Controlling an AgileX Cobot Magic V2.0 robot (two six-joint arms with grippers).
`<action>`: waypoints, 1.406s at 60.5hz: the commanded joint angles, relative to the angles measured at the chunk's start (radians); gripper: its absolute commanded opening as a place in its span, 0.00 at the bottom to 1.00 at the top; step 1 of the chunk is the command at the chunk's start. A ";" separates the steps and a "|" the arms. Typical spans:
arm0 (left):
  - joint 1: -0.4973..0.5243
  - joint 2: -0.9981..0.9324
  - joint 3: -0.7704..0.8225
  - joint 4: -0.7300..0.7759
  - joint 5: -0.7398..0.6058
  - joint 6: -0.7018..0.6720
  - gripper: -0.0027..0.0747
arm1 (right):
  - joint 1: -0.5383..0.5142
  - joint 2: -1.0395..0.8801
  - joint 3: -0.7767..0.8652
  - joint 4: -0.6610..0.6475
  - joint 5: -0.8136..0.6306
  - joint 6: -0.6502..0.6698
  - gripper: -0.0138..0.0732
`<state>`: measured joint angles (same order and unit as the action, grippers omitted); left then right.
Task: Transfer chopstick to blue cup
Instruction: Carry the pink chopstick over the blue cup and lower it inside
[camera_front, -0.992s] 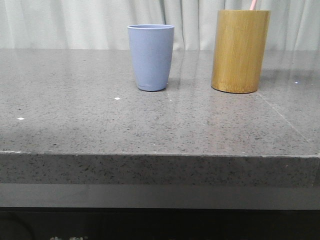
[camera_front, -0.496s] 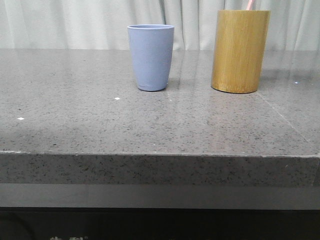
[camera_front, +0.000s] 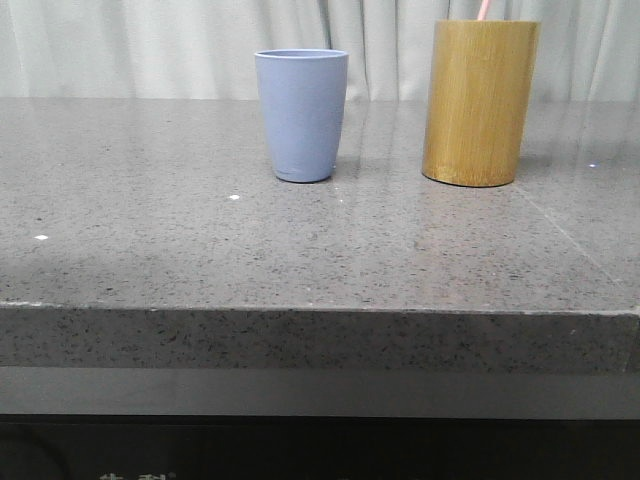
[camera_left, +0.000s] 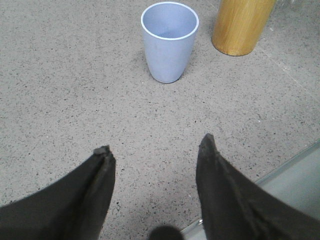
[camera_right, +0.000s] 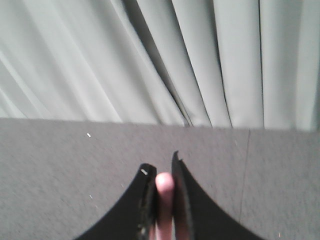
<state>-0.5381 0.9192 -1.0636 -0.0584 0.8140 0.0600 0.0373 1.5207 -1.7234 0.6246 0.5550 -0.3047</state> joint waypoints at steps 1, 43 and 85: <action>-0.003 -0.006 -0.024 -0.010 -0.073 -0.007 0.51 | 0.001 -0.073 -0.088 0.025 -0.026 -0.028 0.09; -0.003 -0.006 -0.024 -0.010 -0.102 -0.007 0.51 | 0.419 0.001 -0.154 0.025 -0.120 -0.286 0.09; -0.003 -0.006 -0.024 -0.010 -0.102 -0.007 0.51 | 0.419 0.230 -0.154 0.025 -0.115 -0.331 0.30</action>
<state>-0.5381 0.9192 -1.0636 -0.0584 0.7878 0.0600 0.4560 1.8031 -1.8473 0.6290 0.5028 -0.6232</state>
